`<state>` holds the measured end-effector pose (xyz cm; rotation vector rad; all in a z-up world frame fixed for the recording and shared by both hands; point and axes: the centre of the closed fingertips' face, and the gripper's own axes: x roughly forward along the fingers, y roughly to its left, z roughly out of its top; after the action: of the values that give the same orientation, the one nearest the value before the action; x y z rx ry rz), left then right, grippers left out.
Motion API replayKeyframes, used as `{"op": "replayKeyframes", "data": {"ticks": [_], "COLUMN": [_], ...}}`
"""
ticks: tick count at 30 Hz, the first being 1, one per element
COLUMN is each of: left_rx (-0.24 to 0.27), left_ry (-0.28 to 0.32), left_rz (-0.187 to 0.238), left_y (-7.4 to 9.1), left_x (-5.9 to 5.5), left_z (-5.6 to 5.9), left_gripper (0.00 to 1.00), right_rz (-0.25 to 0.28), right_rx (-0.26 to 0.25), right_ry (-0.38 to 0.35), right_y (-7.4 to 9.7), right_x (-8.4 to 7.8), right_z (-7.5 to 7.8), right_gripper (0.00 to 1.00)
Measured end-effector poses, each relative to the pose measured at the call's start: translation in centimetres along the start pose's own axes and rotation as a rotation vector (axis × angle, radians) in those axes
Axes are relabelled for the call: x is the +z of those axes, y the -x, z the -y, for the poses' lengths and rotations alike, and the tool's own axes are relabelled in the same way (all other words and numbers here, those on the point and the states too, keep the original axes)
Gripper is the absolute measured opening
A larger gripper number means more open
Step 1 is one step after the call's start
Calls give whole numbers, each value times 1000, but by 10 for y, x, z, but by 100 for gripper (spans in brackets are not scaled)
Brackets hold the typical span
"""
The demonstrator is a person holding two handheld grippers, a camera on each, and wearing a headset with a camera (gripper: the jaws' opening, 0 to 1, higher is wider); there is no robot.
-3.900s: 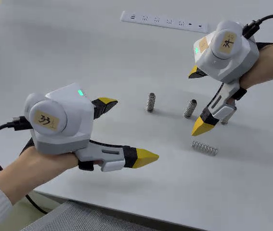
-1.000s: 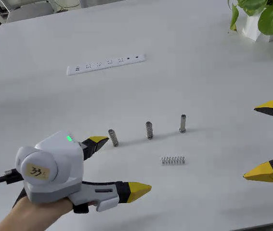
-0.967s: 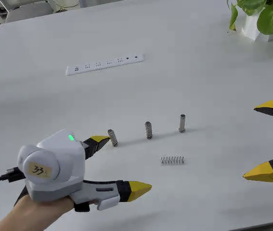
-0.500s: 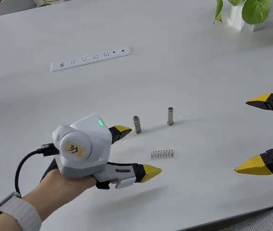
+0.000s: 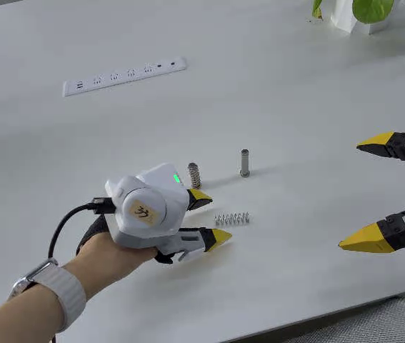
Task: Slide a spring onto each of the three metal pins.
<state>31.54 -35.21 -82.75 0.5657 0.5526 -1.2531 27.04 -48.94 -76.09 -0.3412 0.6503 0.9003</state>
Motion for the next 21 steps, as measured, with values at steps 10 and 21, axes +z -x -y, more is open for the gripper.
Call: {"op": "replayKeyframes", "data": {"ticks": [10, 21], "left_rx": [-18, -39], "left_ry": [-32, -42], "left_rz": [-50, -84], "left_y": [-5, -11], "left_x": [-1, -2], "left_z": [-1, 1], "left_gripper": [18, 12], "right_rz": [4, 4], "right_rx": [-1, -2], "right_ry": [-9, -17], "right_y": [1, 3], "right_x": [-1, -4], "right_z": [0, 2], "right_gripper": [92, 91]}}
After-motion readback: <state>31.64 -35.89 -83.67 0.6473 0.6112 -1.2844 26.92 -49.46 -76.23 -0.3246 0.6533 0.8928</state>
